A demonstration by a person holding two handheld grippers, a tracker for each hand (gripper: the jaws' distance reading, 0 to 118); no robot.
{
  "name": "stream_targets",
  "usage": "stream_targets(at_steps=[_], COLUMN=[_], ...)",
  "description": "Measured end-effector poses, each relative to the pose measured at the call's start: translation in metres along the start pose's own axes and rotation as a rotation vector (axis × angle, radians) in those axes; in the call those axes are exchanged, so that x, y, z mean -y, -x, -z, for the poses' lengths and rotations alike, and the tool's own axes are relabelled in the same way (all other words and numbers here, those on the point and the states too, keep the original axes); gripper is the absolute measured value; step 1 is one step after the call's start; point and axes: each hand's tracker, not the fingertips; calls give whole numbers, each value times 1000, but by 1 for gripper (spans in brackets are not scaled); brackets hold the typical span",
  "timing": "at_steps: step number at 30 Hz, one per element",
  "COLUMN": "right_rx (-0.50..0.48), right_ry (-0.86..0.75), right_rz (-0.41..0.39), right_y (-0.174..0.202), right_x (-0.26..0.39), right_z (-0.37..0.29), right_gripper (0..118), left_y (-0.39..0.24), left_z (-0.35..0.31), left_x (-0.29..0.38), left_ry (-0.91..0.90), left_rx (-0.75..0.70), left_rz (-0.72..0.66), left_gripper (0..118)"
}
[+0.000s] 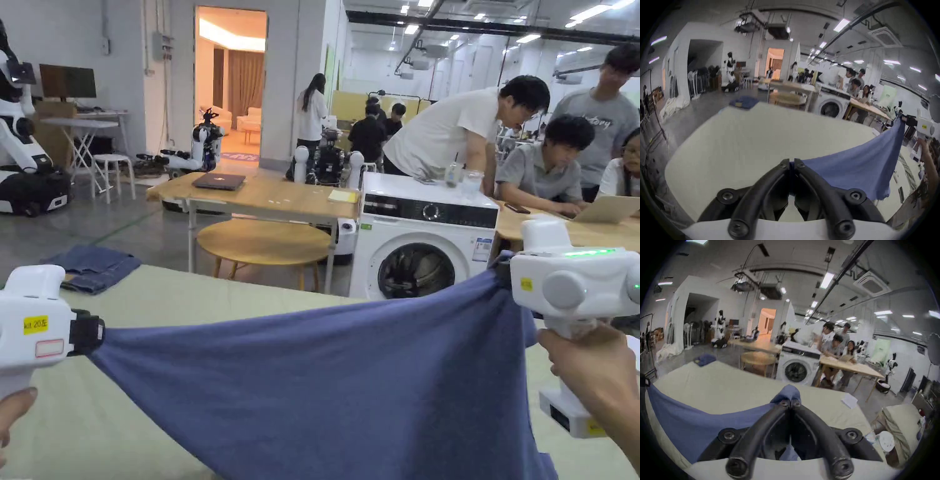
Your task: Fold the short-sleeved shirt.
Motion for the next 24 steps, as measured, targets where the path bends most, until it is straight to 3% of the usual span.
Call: stream_targets(at_steps=[7,14,24], right_rx=[95,142,172], right_ry=[-81,-156,-246], right_rz=[84,112,129], right_y=[-40,-63,-74], right_x=[-51,-99,-161], right_z=[-34,-39,-20], right_gripper=[0,0,0], left_y=[-42,-68,-90], left_z=[9,15,17], left_x=[-104,-189,-276], left_ry=[-99,-179,-283], left_rx=[-9,-36,-60], left_rz=[90,160,155], left_gripper=[0,0,0])
